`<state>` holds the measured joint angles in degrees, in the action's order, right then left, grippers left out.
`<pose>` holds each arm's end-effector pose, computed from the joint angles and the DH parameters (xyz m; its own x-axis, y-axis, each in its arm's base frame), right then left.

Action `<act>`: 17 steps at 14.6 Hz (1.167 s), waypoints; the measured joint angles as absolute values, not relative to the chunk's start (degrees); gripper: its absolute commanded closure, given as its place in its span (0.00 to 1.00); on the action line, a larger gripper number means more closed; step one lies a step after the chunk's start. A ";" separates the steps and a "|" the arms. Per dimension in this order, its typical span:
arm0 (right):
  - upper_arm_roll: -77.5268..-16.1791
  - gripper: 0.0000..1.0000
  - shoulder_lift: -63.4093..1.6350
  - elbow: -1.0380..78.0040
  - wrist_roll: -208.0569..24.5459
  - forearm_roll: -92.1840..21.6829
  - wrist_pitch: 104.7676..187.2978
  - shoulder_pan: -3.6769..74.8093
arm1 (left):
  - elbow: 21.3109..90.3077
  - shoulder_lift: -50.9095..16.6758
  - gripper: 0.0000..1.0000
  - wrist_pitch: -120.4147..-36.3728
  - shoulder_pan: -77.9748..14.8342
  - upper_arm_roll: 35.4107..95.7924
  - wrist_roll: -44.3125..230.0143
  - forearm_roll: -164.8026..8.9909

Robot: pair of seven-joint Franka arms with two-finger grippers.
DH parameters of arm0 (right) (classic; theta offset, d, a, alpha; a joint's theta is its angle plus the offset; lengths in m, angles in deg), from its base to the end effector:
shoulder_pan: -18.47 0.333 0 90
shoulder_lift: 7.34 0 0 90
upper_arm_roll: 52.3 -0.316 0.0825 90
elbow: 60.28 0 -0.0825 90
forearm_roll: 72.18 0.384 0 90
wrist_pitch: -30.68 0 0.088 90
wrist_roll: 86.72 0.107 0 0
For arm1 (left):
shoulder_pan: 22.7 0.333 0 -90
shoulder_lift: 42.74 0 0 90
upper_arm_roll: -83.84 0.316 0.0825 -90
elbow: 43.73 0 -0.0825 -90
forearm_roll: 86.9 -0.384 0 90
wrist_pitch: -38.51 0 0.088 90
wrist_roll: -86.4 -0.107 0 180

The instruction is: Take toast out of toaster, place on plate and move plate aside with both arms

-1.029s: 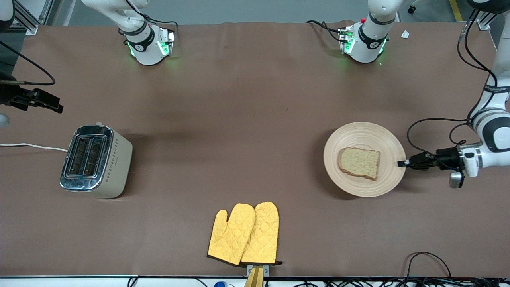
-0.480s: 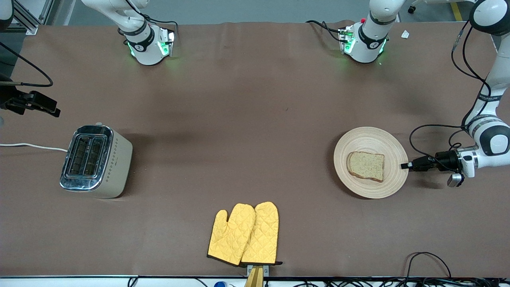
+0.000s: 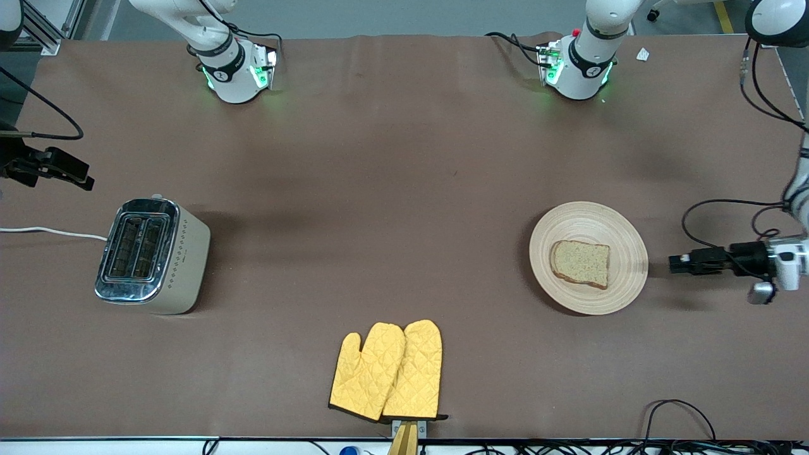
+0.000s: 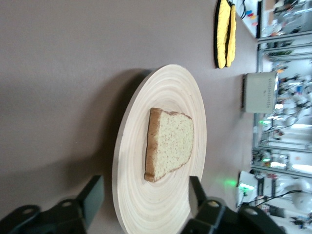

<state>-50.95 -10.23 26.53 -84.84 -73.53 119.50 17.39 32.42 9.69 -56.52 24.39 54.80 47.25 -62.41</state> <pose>0.5676 -0.0263 0.6207 0.9970 -0.0756 -0.0145 -0.0752 -0.9968 0.0252 0.6429 0.2458 0.2252 0.9923 -0.1136 0.0485 -0.1048 -0.5668 0.8172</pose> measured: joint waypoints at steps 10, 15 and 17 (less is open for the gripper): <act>-50.89 0.00 -10.24 26.53 -84.84 -73.53 119.49 17.37 | 24.90 -11.64 0.00 -55.51 1.45 49.96 71.34 -81.79; -50.81 0.00 -10.27 26.53 -84.84 -73.53 119.32 17.35 | 24.89 -17.72 0.00 -54.30 -10.92 50.15 88.31 -92.83; -50.78 0.00 -10.30 26.53 -84.84 -73.53 119.08 17.32 | 24.89 -20.10 0.00 -51.75 -13.83 50.17 94.49 -94.93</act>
